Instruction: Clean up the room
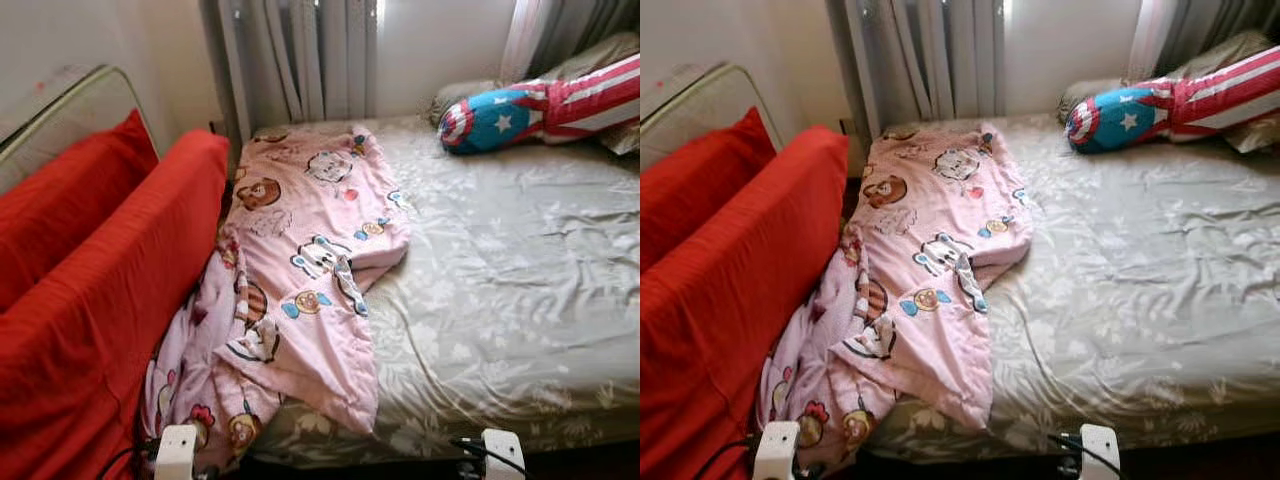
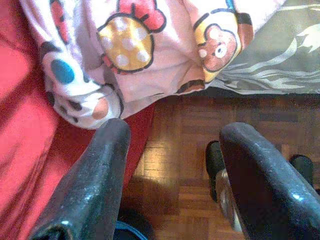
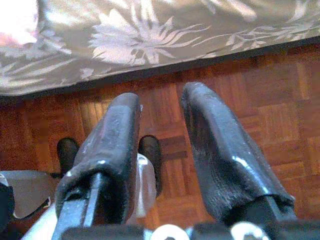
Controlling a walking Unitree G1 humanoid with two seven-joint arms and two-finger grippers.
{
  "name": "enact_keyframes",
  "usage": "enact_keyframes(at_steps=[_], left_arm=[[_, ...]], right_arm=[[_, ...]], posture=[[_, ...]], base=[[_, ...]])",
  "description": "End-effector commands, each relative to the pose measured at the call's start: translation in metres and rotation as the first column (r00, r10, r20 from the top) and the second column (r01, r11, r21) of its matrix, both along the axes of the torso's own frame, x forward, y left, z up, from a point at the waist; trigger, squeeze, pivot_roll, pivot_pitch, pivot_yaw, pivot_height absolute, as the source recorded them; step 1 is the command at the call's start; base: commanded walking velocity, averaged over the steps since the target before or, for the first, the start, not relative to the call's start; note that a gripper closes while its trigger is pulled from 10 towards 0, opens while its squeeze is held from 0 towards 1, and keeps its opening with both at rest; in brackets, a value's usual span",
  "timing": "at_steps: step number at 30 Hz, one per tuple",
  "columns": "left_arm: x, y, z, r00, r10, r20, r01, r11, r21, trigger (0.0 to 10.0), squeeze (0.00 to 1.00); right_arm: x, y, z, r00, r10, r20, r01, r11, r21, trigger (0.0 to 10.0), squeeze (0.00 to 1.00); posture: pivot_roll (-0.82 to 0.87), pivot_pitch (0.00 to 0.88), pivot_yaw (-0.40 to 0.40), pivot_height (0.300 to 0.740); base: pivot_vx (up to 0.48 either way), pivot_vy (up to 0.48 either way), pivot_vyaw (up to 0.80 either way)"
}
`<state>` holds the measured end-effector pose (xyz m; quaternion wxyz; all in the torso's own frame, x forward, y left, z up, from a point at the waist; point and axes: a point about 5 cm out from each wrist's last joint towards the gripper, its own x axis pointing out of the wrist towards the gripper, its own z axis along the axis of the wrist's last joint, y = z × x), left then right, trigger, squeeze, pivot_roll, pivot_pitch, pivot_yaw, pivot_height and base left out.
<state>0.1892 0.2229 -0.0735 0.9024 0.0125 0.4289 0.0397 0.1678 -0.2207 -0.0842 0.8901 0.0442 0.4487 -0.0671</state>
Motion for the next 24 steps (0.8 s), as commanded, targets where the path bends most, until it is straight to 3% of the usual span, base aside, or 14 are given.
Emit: enact_keyframes(at_steps=[1,24], left_arm=[[-0.0064,0.0022,-0.0029,1.0,0.008,-0.021,-0.008,1.0,0.005,10.0,0.0],[-0.0056,0.0022,-0.0026,1.0,0.014,-0.022,-0.014,1.0,-0.004,10.0,0.0]], right_arm=[[0.0012,0.0001,0.0007,1.0,0.006,0.007,-0.006,1.0,0.0,10.0,0.0],[0.0032,0.0006,0.0018,1.0,0.003,0.025,-0.003,1.0,0.014,10.0,0.0]], posture=[[-0.17,0.0,0.066,0.74],[-0.17,0.0,0.057,0.74]], base=[[0.0,0.0,0.8],[0.0,0.0,0.79]])
